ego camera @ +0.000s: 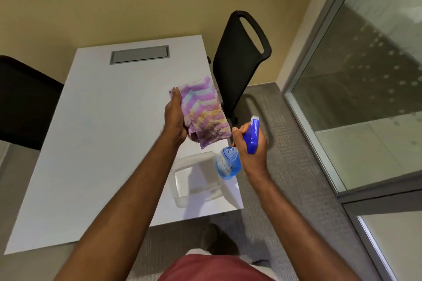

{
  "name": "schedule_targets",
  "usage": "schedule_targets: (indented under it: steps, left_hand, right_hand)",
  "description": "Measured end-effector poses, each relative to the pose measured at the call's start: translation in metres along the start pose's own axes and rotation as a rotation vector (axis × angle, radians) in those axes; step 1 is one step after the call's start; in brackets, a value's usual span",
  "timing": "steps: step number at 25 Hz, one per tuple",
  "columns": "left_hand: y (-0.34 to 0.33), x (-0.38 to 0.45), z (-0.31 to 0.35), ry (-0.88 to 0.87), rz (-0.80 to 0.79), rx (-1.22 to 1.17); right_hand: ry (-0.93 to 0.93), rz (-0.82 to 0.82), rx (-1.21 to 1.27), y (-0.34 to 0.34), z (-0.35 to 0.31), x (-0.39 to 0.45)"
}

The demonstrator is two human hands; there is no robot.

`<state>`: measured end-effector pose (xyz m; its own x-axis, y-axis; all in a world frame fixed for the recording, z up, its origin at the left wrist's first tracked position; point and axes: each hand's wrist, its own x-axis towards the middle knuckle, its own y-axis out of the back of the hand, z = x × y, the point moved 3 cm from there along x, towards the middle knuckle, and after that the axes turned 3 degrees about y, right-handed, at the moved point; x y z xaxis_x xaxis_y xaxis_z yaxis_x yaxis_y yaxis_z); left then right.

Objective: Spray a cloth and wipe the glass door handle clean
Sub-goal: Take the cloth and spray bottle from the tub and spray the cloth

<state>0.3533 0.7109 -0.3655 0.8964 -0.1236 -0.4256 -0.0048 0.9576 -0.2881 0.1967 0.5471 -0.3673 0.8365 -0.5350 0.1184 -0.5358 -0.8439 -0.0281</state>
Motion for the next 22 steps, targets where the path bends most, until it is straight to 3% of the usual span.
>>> schedule_targets:
  steps: [6,13,22]
  left_hand:
    - [0.045,0.035,0.001,0.023,0.030,-0.042]
    - [0.062,0.059,-0.006,0.068,0.034,-0.057]
    - [0.061,0.077,-0.007,0.083,0.017,-0.031]
  right_hand:
    - [-0.047,-0.056,-0.080,-0.062,0.066,-0.005]
    - [-0.145,-0.111,-0.151,-0.082,0.120,-0.014]
    - [-0.133,-0.229,-0.242,-0.093,0.138,-0.025]
